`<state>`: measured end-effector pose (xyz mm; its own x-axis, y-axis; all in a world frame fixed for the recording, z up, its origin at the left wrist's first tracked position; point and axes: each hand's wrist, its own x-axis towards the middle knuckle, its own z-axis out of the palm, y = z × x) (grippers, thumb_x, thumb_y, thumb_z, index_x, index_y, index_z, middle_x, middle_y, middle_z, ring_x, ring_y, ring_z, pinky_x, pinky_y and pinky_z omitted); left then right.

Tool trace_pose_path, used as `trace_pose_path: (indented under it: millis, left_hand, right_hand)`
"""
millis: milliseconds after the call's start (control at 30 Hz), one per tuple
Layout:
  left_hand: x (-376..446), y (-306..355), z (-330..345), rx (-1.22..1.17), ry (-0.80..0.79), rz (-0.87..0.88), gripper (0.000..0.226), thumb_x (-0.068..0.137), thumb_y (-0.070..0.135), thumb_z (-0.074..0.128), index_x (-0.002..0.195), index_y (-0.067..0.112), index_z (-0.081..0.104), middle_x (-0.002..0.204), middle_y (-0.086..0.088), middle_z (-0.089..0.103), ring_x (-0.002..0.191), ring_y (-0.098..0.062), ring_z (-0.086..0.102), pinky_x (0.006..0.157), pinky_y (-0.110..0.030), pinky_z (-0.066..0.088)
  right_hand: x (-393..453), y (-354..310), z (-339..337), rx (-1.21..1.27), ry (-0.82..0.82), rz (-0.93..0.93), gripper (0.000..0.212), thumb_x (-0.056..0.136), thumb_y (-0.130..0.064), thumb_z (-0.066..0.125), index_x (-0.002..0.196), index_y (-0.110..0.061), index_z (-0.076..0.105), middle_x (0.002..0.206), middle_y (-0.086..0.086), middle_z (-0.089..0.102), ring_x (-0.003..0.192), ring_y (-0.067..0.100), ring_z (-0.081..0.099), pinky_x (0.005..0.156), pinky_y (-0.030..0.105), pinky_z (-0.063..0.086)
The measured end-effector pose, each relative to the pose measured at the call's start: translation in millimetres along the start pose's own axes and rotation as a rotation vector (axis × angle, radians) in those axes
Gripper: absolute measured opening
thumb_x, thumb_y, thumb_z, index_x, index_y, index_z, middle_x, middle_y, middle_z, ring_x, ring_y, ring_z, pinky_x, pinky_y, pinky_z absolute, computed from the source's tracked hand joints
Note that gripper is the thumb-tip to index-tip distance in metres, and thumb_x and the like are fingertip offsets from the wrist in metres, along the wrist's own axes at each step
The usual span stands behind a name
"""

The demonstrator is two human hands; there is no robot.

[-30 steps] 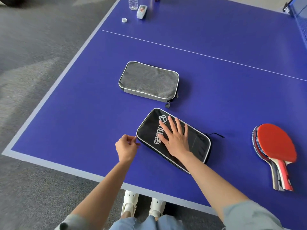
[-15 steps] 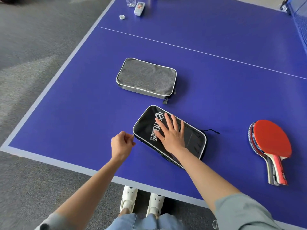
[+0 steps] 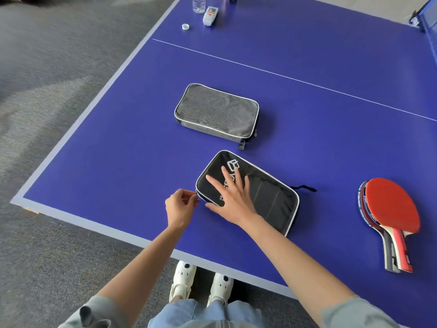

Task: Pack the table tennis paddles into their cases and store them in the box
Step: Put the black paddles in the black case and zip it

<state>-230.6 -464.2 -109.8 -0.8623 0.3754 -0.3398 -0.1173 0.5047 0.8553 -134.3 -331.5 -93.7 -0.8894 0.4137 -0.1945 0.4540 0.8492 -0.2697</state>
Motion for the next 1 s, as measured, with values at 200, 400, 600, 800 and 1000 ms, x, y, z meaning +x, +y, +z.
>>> trace_pose_path:
  millis: [200,400,600,800,1000]
  left_hand:
    - [7.7,8.2,0.3,0.042,0.022,0.048,0.016,0.086,-0.006,0.053,0.08,0.006,0.061,0.075,-0.004,0.065,0.061,-0.011,0.066,0.054,-0.017,0.052]
    - [1.2,3.3,3.5,0.038,0.028,0.017,0.013,0.087,0.0,0.057,0.082,0.007,0.067,0.071,-0.003,0.067,0.059,-0.004,0.066,0.058,-0.015,0.051]
    - [-21.3,-0.2,13.7,0.132,-0.047,0.085,0.026,0.084,-0.007,0.049,0.077,0.013,0.065,0.072,0.001,0.068,0.064,-0.003,0.067,0.061,-0.023,0.056]
    - [-37.1,2.2,35.3,-0.013,0.022,-0.056,0.012,0.091,0.007,0.054,0.083,0.01,0.062,0.08,-0.005,0.07,0.072,-0.013,0.068,0.062,-0.02,0.05]
    - [-39.4,8.7,47.9,-0.088,0.148,-0.233,0.013,0.092,0.016,0.056,0.089,0.009,0.067,0.082,-0.003,0.07,0.067,-0.009,0.062,0.05,-0.011,0.039]
  right_hand:
    - [-5.5,3.4,-2.6,-0.156,-0.027,-0.108,0.049,0.097,-0.032,0.044,0.144,-0.038,0.031,0.158,0.007,0.015,0.145,0.033,0.012,0.114,0.056,0.015]
    - [-12.5,23.6,0.6,-0.16,-0.019,-0.201,0.052,0.095,-0.04,0.042,0.144,-0.045,0.025,0.16,-0.001,0.003,0.147,0.027,0.001,0.115,0.054,0.006]
    - [-13.2,30.0,8.8,-0.153,-0.025,-0.167,0.048,0.097,-0.053,0.024,0.142,-0.056,0.007,0.159,-0.01,-0.013,0.146,0.029,-0.013,0.112,0.06,-0.007]
    - [-9.9,35.5,2.5,-0.065,-0.038,-0.172,0.045,0.097,-0.053,0.026,0.141,-0.054,0.018,0.159,-0.014,-0.001,0.147,0.022,-0.004,0.114,0.056,-0.001]
    - [-9.8,63.6,-3.3,-0.17,-0.042,-0.165,0.051,0.098,-0.049,0.025,0.146,-0.047,0.006,0.16,-0.011,0.002,0.147,0.027,-0.002,0.115,0.059,0.004]
